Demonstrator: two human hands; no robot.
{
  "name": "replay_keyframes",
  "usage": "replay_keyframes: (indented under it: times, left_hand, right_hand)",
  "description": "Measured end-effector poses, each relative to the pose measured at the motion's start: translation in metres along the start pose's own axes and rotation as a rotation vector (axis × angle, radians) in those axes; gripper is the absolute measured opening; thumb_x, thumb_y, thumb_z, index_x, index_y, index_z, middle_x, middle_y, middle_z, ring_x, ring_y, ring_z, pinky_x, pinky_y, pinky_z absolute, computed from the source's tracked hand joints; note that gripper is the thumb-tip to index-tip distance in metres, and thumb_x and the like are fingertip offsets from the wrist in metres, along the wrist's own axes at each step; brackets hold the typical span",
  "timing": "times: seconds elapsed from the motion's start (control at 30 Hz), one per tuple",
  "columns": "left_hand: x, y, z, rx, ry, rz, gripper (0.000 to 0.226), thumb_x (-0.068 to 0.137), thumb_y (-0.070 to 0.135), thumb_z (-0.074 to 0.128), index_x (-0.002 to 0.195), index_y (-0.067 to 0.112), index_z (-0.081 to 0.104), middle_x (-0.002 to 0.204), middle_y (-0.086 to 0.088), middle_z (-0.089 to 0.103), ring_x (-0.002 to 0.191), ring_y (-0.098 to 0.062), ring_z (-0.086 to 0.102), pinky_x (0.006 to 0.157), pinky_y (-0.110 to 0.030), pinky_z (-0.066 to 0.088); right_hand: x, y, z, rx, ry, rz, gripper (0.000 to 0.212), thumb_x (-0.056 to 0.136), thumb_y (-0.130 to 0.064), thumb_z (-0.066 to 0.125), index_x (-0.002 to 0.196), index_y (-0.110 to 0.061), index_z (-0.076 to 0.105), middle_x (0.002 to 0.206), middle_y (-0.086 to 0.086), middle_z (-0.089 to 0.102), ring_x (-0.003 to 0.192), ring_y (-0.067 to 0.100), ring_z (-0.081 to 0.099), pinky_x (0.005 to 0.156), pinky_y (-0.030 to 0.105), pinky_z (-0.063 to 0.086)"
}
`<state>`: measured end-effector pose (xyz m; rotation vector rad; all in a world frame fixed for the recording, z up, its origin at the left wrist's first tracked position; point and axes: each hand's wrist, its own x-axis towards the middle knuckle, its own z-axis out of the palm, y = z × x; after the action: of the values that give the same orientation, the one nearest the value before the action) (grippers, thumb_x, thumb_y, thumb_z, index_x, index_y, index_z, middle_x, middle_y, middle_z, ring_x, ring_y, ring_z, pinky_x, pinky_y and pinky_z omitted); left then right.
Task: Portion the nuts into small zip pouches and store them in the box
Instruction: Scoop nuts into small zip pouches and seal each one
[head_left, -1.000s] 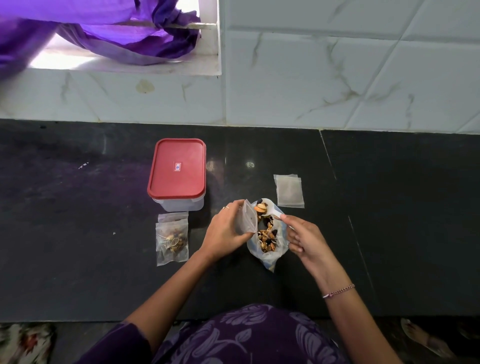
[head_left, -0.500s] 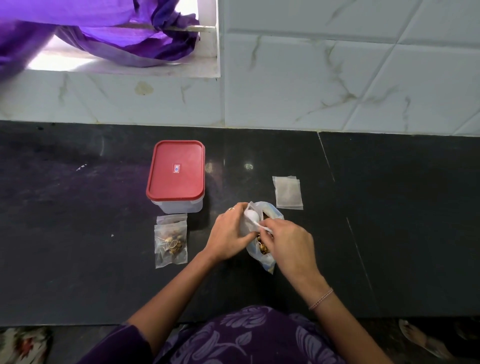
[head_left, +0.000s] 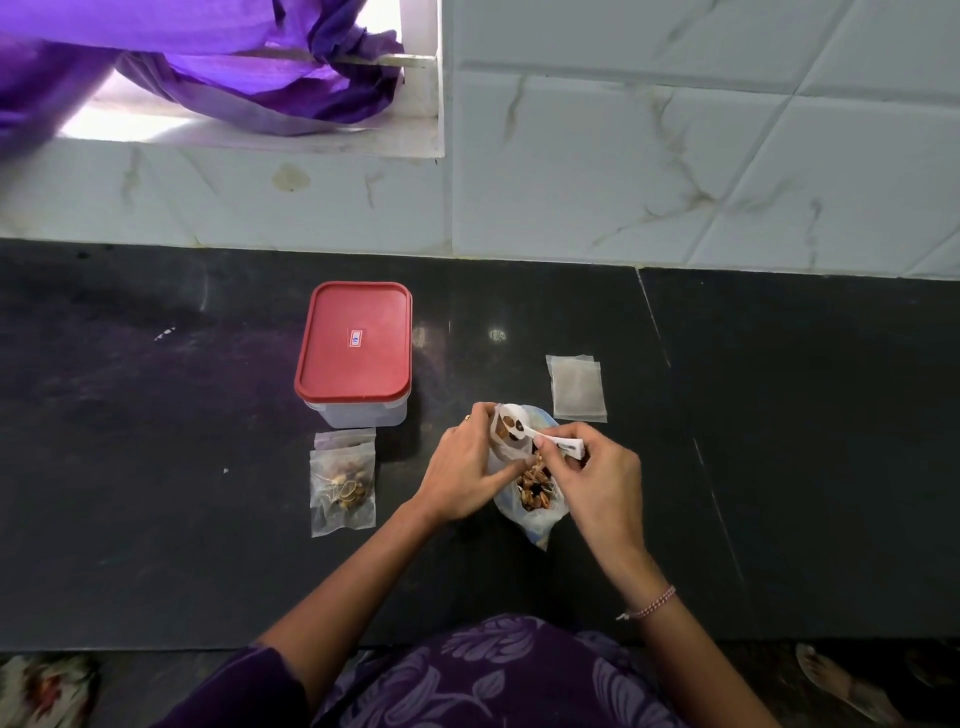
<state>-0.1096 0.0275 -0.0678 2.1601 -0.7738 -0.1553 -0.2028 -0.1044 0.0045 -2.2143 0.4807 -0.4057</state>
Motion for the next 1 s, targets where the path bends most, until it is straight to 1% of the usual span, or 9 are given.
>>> replay_keyframes:
  times: [0.07, 0.13, 0.23, 0.33, 0.5, 0.67, 0.77, 0.87, 1.0]
  left_hand:
    - [0.0, 0.001, -0.001, -0.011, 0.032, 0.009, 0.054, 0.08, 0.063, 0.056, 0.112, 0.022, 0.042, 0.098, 0.01, 0.06, 0.084, -0.008, 0.058, 0.075, -0.03, 0.046]
    - [0.0, -0.001, -0.001, -0.024, 0.045, 0.019, 0.048, 0.082, 0.055, 0.061, 0.112, 0.023, 0.043, 0.101, 0.008, 0.061, 0.087, -0.011, 0.059, 0.077, -0.035, 0.049]
    - [-0.001, -0.004, -0.001, -0.025, 0.047, 0.021, 0.045, 0.083, 0.051, 0.063, 0.113, 0.023, 0.044, 0.104, 0.007, 0.06, 0.089, -0.011, 0.058, 0.079, -0.037, 0.05]
    - [0.0, -0.002, -0.003, 0.001, 0.048, 0.036, 0.044, 0.083, 0.053, 0.06, 0.112, 0.023, 0.044, 0.103, 0.007, 0.059, 0.087, -0.01, 0.056, 0.08, -0.035, 0.048]
    - [0.0, -0.001, -0.007, -0.007, 0.043, 0.032, 0.053, 0.082, 0.061, 0.049, 0.114, 0.019, 0.046, 0.103, 0.004, 0.06, 0.088, -0.012, 0.057, 0.081, -0.034, 0.046]
    - [0.001, -0.002, -0.009, 0.051, 0.039, 0.052, 0.044, 0.088, 0.061, 0.044, 0.112, 0.024, 0.044, 0.103, 0.009, 0.058, 0.089, -0.007, 0.053, 0.086, -0.033, 0.042]
    - [0.002, -0.002, -0.008, 0.067, 0.015, 0.058, 0.048, 0.088, 0.066, 0.038, 0.114, 0.025, 0.044, 0.105, 0.009, 0.058, 0.093, -0.006, 0.053, 0.091, -0.03, 0.038]
    - [0.004, -0.001, -0.008, 0.075, 0.004, 0.059, 0.054, 0.086, 0.067, 0.035, 0.115, 0.022, 0.043, 0.105, 0.007, 0.056, 0.093, -0.009, 0.053, 0.093, -0.031, 0.037]
    - [0.005, -0.002, -0.008, 0.055, -0.017, 0.063, 0.055, 0.085, 0.065, 0.038, 0.117, 0.02, 0.043, 0.104, 0.006, 0.056, 0.091, -0.008, 0.053, 0.094, -0.032, 0.038]
  right_hand:
    - [-0.005, 0.004, 0.001, -0.204, 0.008, -0.262, 0.009, 0.082, -0.022, 0.073, 0.089, -0.022, 0.07, 0.074, -0.019, 0.058, 0.064, -0.004, 0.052, 0.056, 0.007, 0.038]
    - [-0.008, 0.009, 0.003, -0.406, 0.012, -0.461, 0.016, 0.077, -0.02, 0.076, 0.092, -0.02, 0.07, 0.08, -0.011, 0.063, 0.071, 0.0, 0.054, 0.058, 0.009, 0.039]
    - [-0.008, 0.015, 0.003, -0.449, 0.029, -0.554, 0.022, 0.076, -0.016, 0.075, 0.097, -0.014, 0.071, 0.086, -0.004, 0.066, 0.076, 0.008, 0.059, 0.06, 0.013, 0.042]
    - [-0.006, 0.015, 0.003, -0.429, 0.002, -0.505, 0.019, 0.078, -0.017, 0.075, 0.097, -0.017, 0.069, 0.085, -0.006, 0.065, 0.075, 0.007, 0.058, 0.056, 0.014, 0.045]
    - [-0.003, 0.01, 0.0, -0.31, -0.024, -0.416, 0.015, 0.087, -0.031, 0.061, 0.094, -0.021, 0.069, 0.086, -0.011, 0.065, 0.076, 0.003, 0.057, 0.056, 0.022, 0.05]
    - [0.001, 0.017, -0.01, -0.369, 0.013, -0.454, 0.015, 0.084, -0.032, 0.062, 0.091, -0.022, 0.071, 0.077, -0.012, 0.062, 0.07, 0.003, 0.052, 0.053, 0.019, 0.046]
    - [0.001, 0.021, -0.015, -0.367, 0.063, -0.512, 0.015, 0.085, -0.031, 0.063, 0.091, -0.02, 0.072, 0.075, -0.01, 0.059, 0.069, 0.003, 0.048, 0.054, 0.017, 0.042]
    - [-0.001, 0.017, -0.012, -0.244, 0.075, -0.482, 0.023, 0.089, -0.038, 0.056, 0.092, -0.021, 0.071, 0.078, -0.014, 0.059, 0.072, 0.003, 0.051, 0.055, 0.019, 0.045]
    - [-0.003, 0.012, -0.004, -0.033, 0.037, -0.337, 0.025, 0.086, -0.047, 0.056, 0.092, -0.028, 0.071, 0.081, -0.03, 0.053, 0.078, 0.002, 0.057, 0.061, 0.016, 0.046]
